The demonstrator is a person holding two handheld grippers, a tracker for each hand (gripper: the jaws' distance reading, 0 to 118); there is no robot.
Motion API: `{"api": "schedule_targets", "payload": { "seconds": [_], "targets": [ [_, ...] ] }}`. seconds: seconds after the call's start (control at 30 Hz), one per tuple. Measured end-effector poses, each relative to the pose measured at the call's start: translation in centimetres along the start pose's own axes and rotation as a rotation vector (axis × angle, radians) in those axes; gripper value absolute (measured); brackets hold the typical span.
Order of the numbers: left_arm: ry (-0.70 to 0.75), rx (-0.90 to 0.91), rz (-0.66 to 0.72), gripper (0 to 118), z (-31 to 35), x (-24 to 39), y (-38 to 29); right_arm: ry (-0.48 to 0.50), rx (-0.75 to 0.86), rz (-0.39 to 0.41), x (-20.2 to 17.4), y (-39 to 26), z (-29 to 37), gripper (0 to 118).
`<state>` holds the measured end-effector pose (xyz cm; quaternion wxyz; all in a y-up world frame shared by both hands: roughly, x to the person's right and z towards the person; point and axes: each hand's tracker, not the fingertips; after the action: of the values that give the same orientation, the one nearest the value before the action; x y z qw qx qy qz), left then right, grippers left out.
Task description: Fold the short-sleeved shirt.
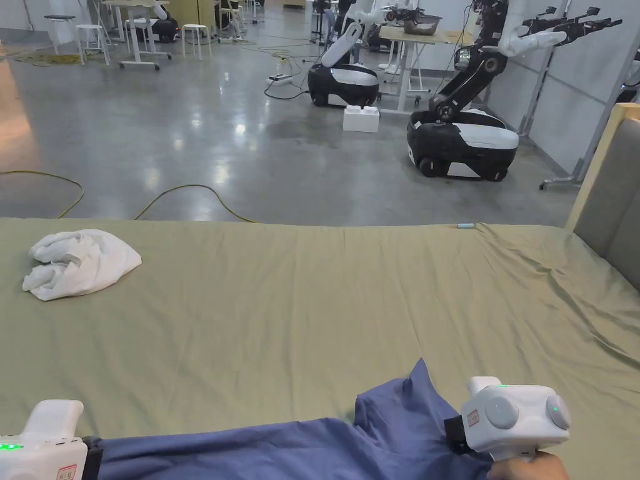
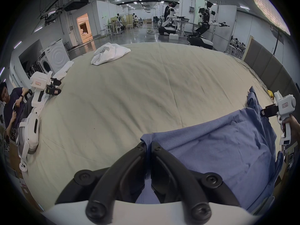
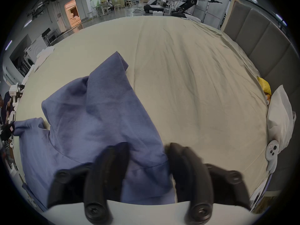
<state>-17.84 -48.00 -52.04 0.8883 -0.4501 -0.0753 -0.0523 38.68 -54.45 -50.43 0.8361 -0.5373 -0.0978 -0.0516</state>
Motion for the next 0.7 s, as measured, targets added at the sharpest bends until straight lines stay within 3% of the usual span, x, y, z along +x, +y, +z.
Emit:
{"api": "schedule_targets", "payload": {
  "seconds": [0.03,0.17,0.27,0.7],
  "targets": [
    [0.003,0.001,0.001,6,0.4,0.4,-0.2,-0.02,0.023,0.002,-0.2,-0.1,0.1,3],
    [0.0,0.014,0.013,6,0.6,0.5,-0.1,-0.026,0.042,0.011,-1.0,-1.2,0.6,3],
    [-0.003,0.027,0.019,6,1.5,0.3,0.1,-0.006,0.107,-0.036,-0.9,-2.1,2.7,2],
    [-0.034,0.264,0.075,6,14.5,-1.4,0.4,-0.035,0.545,0.008,0.6,-5.5,21.4,2]
  ]
}}
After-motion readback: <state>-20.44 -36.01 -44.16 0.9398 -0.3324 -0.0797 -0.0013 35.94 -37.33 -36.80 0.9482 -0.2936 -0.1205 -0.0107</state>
